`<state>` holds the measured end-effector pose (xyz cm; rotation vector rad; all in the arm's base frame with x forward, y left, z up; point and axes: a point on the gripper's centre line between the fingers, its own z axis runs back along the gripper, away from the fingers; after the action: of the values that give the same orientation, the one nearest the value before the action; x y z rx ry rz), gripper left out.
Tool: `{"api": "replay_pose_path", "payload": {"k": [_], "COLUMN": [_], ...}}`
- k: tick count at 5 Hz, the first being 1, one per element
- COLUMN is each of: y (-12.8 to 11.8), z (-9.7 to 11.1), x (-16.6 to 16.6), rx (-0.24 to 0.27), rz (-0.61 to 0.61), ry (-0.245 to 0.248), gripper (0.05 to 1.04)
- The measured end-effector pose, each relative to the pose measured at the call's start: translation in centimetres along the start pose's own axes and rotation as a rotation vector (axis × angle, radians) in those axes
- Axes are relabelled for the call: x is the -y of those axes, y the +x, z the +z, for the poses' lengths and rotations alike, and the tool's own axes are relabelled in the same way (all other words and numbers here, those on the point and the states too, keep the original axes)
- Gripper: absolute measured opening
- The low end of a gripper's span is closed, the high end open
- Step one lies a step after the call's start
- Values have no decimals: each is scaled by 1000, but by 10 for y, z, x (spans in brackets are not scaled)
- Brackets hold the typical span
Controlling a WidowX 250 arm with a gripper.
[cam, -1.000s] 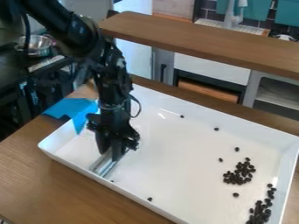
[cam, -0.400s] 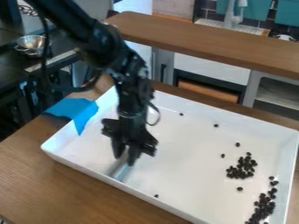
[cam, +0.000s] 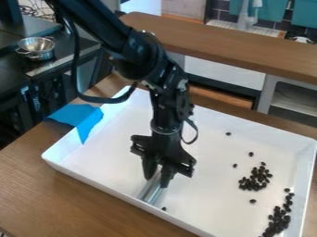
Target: Sweep into pile
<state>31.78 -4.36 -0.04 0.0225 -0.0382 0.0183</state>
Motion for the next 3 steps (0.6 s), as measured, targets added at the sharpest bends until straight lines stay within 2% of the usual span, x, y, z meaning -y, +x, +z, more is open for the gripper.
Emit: {"api": "replay_pose_path", "payload": {"k": [3], "y": [1], "z": [1], "x": [40], "rx": [-3], "rz": [23], "ry": [-20], "gripper": [349]}}
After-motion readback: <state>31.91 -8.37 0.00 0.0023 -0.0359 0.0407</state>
